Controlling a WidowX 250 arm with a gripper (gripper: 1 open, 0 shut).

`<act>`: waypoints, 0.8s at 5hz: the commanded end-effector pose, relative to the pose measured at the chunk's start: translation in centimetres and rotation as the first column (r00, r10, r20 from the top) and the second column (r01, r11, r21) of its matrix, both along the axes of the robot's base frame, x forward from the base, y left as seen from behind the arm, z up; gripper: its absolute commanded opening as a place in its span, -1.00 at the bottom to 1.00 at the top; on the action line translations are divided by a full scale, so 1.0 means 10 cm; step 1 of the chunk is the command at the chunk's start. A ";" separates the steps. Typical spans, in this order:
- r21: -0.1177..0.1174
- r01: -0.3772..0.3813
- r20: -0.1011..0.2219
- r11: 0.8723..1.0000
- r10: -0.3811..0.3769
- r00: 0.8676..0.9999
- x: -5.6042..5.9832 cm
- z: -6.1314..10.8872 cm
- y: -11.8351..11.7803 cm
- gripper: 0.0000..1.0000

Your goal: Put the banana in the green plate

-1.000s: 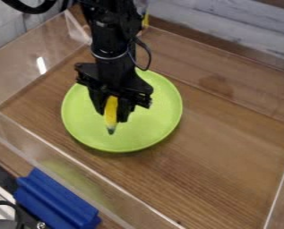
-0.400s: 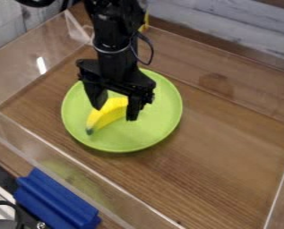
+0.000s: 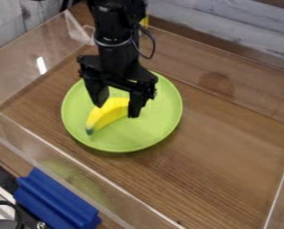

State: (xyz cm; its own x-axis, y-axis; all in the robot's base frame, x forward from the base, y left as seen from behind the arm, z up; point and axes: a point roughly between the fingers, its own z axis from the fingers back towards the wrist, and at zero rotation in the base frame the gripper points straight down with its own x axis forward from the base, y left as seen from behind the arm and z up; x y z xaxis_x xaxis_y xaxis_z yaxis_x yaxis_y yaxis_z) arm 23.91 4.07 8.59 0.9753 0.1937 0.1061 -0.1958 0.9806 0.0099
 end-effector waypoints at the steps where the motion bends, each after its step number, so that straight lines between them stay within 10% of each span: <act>1: 0.000 -0.004 0.063 1.000 0.004 0.998 0.09 0.21 0.01 1.00; 4: -0.041 -0.006 0.094 0.999 0.010 0.996 0.14 0.51 0.01 1.00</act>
